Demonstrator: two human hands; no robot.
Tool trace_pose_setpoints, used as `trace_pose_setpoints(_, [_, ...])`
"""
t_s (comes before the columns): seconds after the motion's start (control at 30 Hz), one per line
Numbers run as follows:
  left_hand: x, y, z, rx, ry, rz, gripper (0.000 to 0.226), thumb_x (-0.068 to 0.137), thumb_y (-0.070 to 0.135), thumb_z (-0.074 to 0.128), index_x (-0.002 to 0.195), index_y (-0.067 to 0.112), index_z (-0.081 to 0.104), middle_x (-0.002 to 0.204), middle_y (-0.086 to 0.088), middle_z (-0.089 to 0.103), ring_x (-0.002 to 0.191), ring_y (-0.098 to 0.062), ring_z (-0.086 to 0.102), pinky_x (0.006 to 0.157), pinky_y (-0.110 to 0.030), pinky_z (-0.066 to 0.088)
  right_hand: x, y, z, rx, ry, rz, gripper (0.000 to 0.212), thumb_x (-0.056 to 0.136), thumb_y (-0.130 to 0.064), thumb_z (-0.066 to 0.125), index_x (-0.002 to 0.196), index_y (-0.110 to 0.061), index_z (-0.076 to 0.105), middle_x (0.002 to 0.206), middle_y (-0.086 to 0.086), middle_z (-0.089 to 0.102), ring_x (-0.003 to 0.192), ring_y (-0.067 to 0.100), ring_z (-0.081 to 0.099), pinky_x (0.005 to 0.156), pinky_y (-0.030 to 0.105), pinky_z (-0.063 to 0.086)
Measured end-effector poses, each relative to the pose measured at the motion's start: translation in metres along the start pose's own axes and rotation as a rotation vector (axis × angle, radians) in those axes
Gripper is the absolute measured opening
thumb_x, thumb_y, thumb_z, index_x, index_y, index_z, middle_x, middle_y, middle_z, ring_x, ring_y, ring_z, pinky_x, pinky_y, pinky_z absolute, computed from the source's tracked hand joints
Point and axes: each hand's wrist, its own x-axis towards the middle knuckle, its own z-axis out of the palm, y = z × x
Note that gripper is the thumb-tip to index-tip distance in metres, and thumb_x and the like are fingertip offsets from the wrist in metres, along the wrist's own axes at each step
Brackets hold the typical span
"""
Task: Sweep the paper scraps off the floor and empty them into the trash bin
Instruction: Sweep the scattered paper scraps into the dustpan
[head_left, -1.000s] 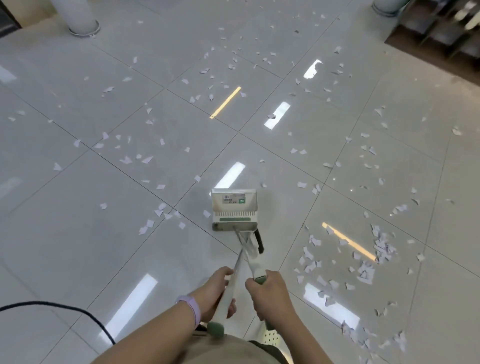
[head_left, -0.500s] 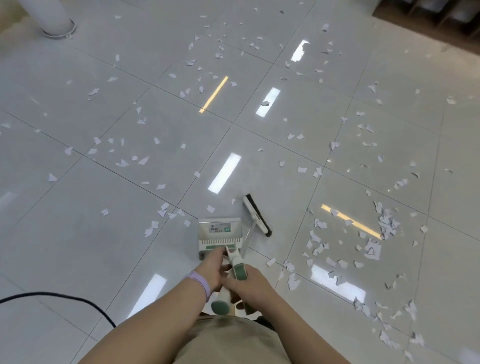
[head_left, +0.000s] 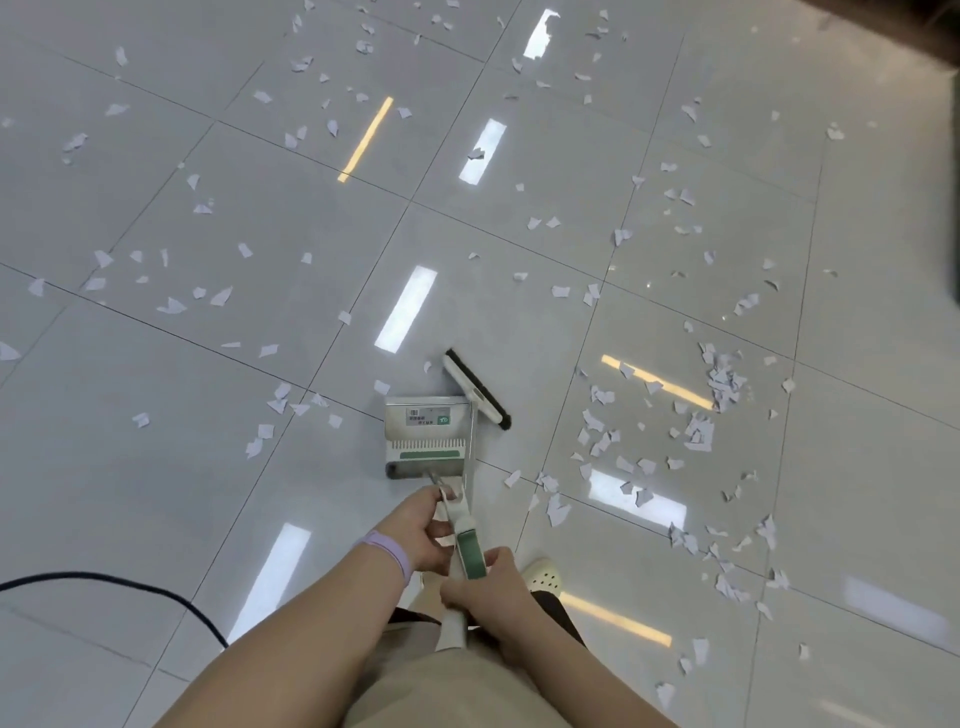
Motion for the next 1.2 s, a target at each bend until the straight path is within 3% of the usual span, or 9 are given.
trace_pose_setpoints(0.23, [-0.005, -0.007, 0.016, -0.022, -0.068, 0.053, 0.014, 0.08, 0.017, 0.068, 0.09, 0.011, 0.059, 0.092, -0.013, 0.058, 0.095, -0.037, 0.053, 0.077, -0.054, 0.047, -0.002, 0.012, -0.013, 0.204, 0.025, 0.188, 0.069, 0.07, -0.014, 0.072, 0.127, -0.016, 0.033, 0.106, 0.013, 0.059, 0.081, 0.021, 0.062, 0.063, 0.029, 0.053])
trace_pose_setpoints(0.33, [-0.004, -0.009, 0.011, -0.066, -0.072, 0.056, 0.035, 0.065, 0.015, 0.071, 0.099, 0.012, 0.061, 0.09, -0.013, 0.06, 0.093, -0.037, 0.056, 0.078, -0.058, 0.05, -0.003, 0.016, -0.017, 0.302, -0.12, 0.219, 0.08, 0.051, -0.01, 0.077, 0.126, 0.0, 0.052, 0.095, 0.015, 0.064, 0.079, 0.027, 0.065, 0.07, 0.034, 0.058])
trace_pose_setpoints(0.47, [-0.001, 0.0, 0.003, -0.166, -0.082, 0.089, 0.05, 0.059, 0.023, 0.067, 0.107, 0.014, 0.057, 0.086, -0.009, 0.058, 0.078, -0.032, 0.056, 0.076, -0.056, 0.048, -0.011, 0.012, -0.036, 0.522, -0.296, 0.21, 0.025, 0.071, 0.008, 0.073, 0.093, 0.003, 0.062, 0.072, 0.013, 0.063, 0.065, 0.025, 0.063, 0.069, 0.035, 0.056])
trace_pose_setpoints(0.57, [-0.003, 0.016, 0.008, -0.358, -0.183, 0.121, 0.045, 0.08, 0.027, 0.061, 0.121, 0.008, 0.063, 0.107, -0.016, 0.064, 0.087, -0.037, 0.063, 0.086, -0.053, 0.052, -0.009, 0.01, -0.063, 0.613, -0.295, 0.195, 0.021, 0.079, 0.0, 0.075, 0.092, -0.003, 0.059, 0.071, 0.009, 0.058, 0.06, 0.019, 0.055, 0.058, 0.03, 0.05])
trace_pose_setpoints(0.63, [-0.008, 0.025, 0.019, -0.518, -0.25, 0.184, 0.031, 0.093, 0.021, 0.056, 0.118, 0.005, 0.066, 0.119, -0.019, 0.064, 0.094, -0.035, 0.068, 0.079, -0.044, 0.06, -0.002, 0.012, -0.082, 0.722, -0.267, 0.246, 0.024, 0.078, -0.01, 0.079, 0.088, -0.004, 0.058, 0.07, 0.009, 0.055, 0.059, 0.02, 0.053, 0.054, 0.029, 0.048])
trace_pose_setpoints(0.77, [-0.017, 0.024, 0.038, -0.615, -0.277, 0.235, 0.011, 0.093, 0.008, 0.049, 0.095, 0.01, 0.059, 0.077, -0.008, 0.057, 0.045, -0.014, 0.057, 0.047, -0.021, 0.054, 0.012, 0.004, -0.104, 0.692, -0.15, 0.309, 0.03, 0.081, -0.025, 0.074, 0.087, -0.003, 0.055, 0.066, 0.01, 0.057, 0.054, 0.021, 0.053, 0.051, 0.026, 0.048])
trace_pose_setpoints(0.87, [-0.01, 0.016, 0.034, -0.506, -0.178, 0.232, 0.013, 0.083, 0.014, 0.047, 0.093, 0.012, 0.053, 0.059, -0.003, 0.05, 0.036, -0.012, 0.047, 0.041, -0.017, 0.045, 0.025, -0.008, -0.11, 0.514, -0.104, 0.27, 0.016, 0.089, -0.017, 0.065, 0.087, -0.004, 0.057, 0.061, 0.007, 0.057, 0.044, 0.017, 0.051, 0.043, 0.023, 0.045])
trace_pose_setpoints(1.0, [-0.015, 0.005, 0.029, -0.246, -0.071, 0.278, 0.048, 0.079, 0.061, 0.064, 0.099, 0.017, 0.061, 0.069, 0.0, 0.047, 0.035, -0.011, 0.041, 0.037, -0.015, 0.039, 0.016, -0.025, -0.136, 0.425, -0.122, 0.179, 0.013, 0.096, -0.01, 0.056, 0.086, -0.004, 0.052, 0.054, 0.006, 0.05, 0.041, 0.013, 0.045, 0.039, 0.023, 0.041])
trace_pose_setpoints(1.2, [-0.04, -0.016, 0.054, 0.289, 0.021, 0.423, 0.092, 0.062, 0.059, 0.083, 0.132, 0.006, 0.055, 0.069, -0.011, 0.055, 0.046, -0.018, 0.046, 0.045, -0.022, 0.043, -0.036, 0.009, -0.214, 0.927, -0.183, 0.145, 0.023, 0.098, -0.023, 0.06, 0.084, -0.011, 0.047, 0.059, -0.002, 0.045, 0.035, 0.007, 0.044, 0.031, 0.015, 0.038])
